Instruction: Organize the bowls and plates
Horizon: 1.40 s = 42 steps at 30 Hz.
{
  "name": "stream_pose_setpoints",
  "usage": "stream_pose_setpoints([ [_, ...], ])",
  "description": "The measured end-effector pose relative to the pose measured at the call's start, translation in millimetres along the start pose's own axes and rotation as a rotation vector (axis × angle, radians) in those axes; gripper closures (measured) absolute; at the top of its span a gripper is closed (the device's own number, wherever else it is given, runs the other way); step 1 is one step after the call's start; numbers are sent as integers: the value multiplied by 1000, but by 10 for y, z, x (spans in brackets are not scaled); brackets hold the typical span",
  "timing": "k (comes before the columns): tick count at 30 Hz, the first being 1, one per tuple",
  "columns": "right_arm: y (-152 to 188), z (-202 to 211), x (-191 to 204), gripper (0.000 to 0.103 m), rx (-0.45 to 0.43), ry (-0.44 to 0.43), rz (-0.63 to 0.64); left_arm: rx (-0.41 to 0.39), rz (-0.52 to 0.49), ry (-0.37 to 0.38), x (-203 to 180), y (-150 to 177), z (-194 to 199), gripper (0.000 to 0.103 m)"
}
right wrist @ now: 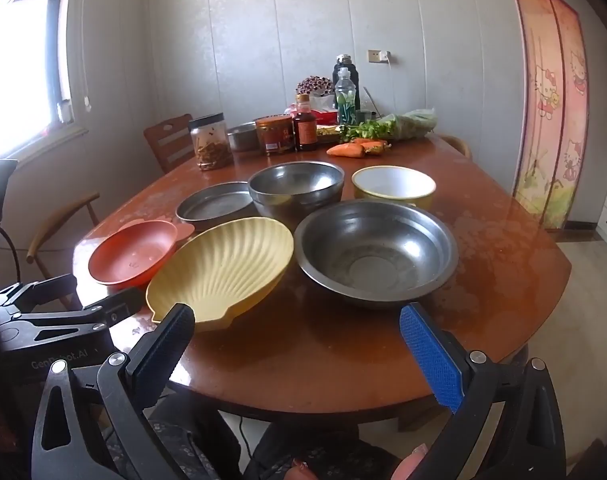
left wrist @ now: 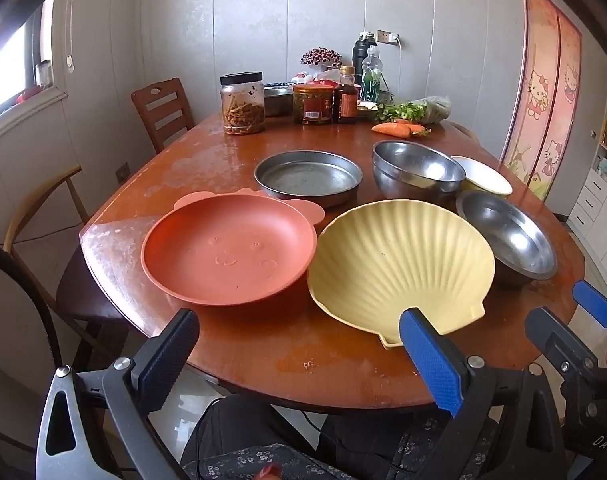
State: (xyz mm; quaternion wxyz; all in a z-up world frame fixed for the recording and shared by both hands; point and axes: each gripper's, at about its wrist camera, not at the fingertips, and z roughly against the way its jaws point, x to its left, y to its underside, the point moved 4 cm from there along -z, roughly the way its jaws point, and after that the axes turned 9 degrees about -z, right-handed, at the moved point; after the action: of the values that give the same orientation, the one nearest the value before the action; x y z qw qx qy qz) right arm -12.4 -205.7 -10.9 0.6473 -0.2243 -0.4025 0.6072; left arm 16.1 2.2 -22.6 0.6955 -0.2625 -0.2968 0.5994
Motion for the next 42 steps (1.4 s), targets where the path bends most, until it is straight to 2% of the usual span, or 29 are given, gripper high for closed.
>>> stream_pose_setpoints([
  [42,24,-33,22,0,14,-16,2,8,-5,2,4,0,-1,2],
])
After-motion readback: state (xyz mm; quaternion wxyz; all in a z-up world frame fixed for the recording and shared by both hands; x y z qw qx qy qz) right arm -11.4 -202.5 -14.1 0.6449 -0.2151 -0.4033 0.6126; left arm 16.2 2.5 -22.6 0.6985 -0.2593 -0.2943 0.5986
